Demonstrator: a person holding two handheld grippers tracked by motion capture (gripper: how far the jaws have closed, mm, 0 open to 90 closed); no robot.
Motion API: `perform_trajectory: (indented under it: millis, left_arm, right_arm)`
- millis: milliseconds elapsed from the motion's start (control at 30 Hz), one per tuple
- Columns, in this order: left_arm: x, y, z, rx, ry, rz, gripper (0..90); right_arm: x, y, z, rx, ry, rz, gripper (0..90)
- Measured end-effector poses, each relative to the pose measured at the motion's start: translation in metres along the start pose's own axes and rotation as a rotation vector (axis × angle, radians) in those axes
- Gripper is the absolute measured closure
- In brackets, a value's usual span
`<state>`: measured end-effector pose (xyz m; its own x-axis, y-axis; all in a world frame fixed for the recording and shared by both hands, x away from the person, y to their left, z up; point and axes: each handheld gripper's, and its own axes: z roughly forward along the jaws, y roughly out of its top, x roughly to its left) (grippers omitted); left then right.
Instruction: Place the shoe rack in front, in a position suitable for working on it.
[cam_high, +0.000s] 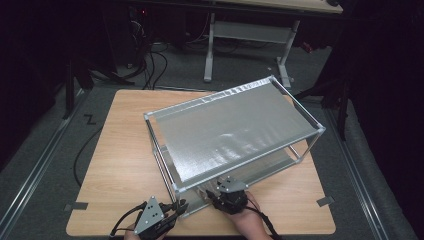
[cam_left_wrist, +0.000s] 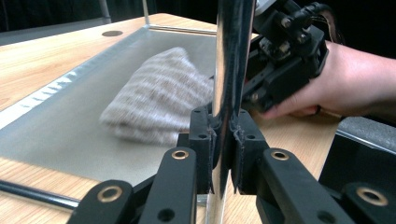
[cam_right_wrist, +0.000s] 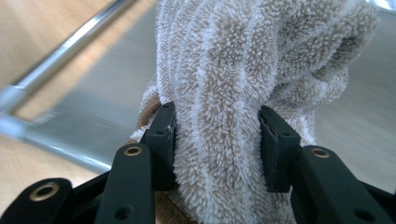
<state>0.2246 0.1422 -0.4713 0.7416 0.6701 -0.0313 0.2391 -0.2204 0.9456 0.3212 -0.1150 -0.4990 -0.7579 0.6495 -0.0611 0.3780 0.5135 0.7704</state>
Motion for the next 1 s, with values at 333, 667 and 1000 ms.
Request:
perform_trajectory:
  millis: [333, 667, 1000]
  left_arm:
    - [0.003, -0.002, -0.006, -0.001, 0.030, -0.011, 80.3]
    - [0.004, -0.003, -0.008, -0.006, 0.034, -0.015, 80.3]
    - [0.004, -0.004, -0.008, -0.006, 0.029, -0.019, 80.1]
  right_arm:
    - [-0.058, -0.010, -0.008, 0.027, -0.077, 0.088, 55.7]
    - [-0.124, -0.034, -0.035, 0.039, -0.230, 0.148, 55.7]
    - [-0.167, -0.050, -0.056, 0.062, -0.395, 0.207, 55.6]
